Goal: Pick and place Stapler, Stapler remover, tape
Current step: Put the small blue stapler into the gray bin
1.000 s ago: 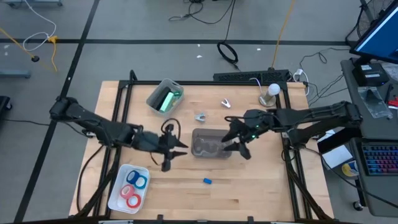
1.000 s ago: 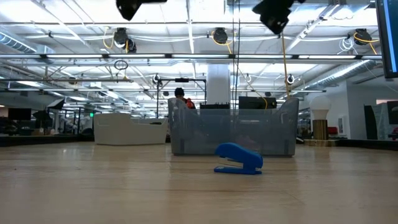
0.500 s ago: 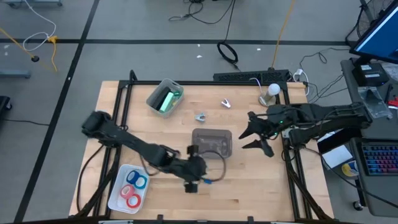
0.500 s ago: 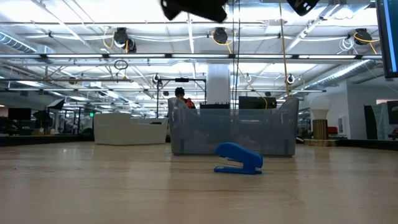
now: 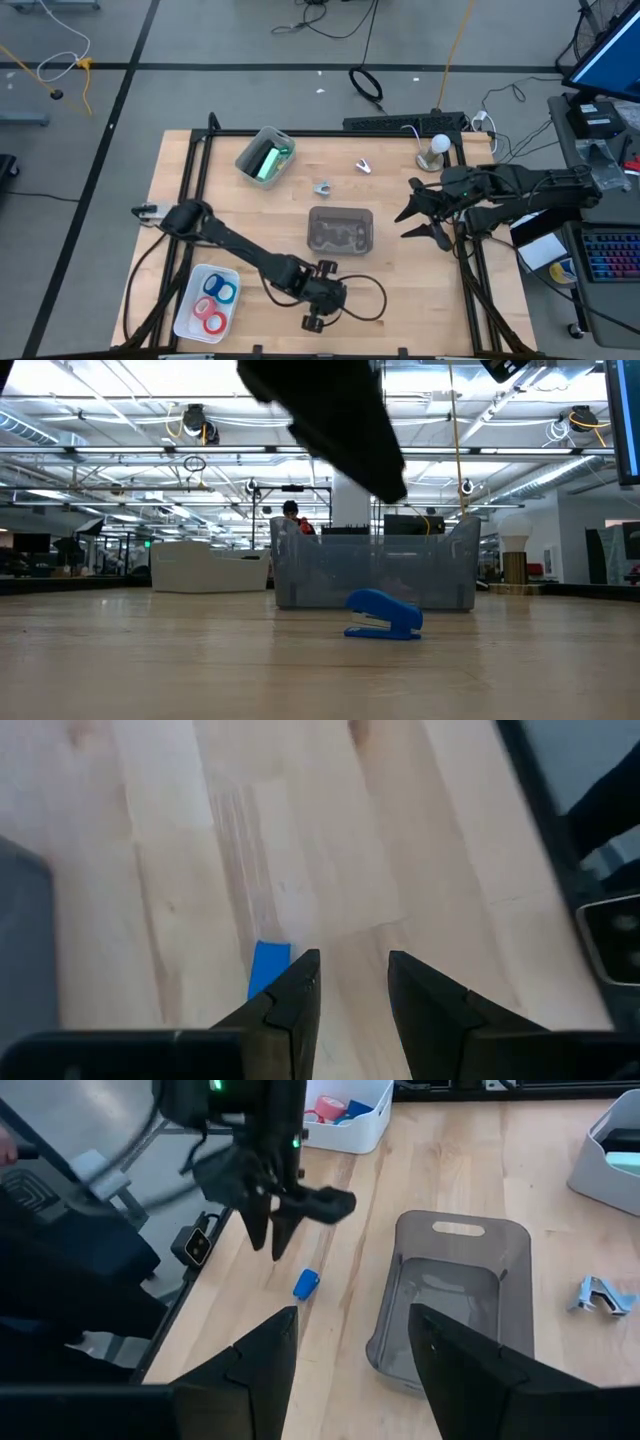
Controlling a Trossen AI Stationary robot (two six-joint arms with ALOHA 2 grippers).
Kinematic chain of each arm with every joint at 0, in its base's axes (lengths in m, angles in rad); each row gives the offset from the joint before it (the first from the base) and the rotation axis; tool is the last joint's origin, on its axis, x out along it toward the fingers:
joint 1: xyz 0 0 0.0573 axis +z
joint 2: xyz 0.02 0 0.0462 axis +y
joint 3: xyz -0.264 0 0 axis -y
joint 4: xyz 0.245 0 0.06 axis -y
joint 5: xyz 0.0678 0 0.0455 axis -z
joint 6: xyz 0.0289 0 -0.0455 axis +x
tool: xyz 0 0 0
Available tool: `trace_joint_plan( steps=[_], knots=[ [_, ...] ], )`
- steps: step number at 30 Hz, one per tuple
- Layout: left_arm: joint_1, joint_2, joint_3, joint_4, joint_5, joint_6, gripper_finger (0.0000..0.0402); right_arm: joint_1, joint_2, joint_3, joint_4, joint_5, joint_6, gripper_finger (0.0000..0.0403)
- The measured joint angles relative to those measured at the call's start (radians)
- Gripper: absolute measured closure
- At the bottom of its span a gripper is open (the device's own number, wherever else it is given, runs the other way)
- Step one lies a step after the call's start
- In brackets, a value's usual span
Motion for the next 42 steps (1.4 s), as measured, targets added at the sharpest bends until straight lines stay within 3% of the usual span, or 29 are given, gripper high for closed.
trace_joint_plan(
  steps=[15, 27, 42],
  knots=[
    [0.035, 0.046, 0.0, 0.023, -0.029, -0.081, 0.0279, 0.0, 0.0, 0.0, -0.001, -0.001, -0.025, 0.0216],
    [0.064, 0.045, -0.001, 0.017, 0.018, -0.067, 0.0179, 0.0, 0.0, 0.0, -0.015, -0.002, -0.04, 0.0216],
    [0.069, 0.103, 0.0, 0.031, 0.049, 0.016, 0.0172, 0.0, 0.0, 0.0, -0.012, -0.002, -0.073, 0.0216]
  ],
)
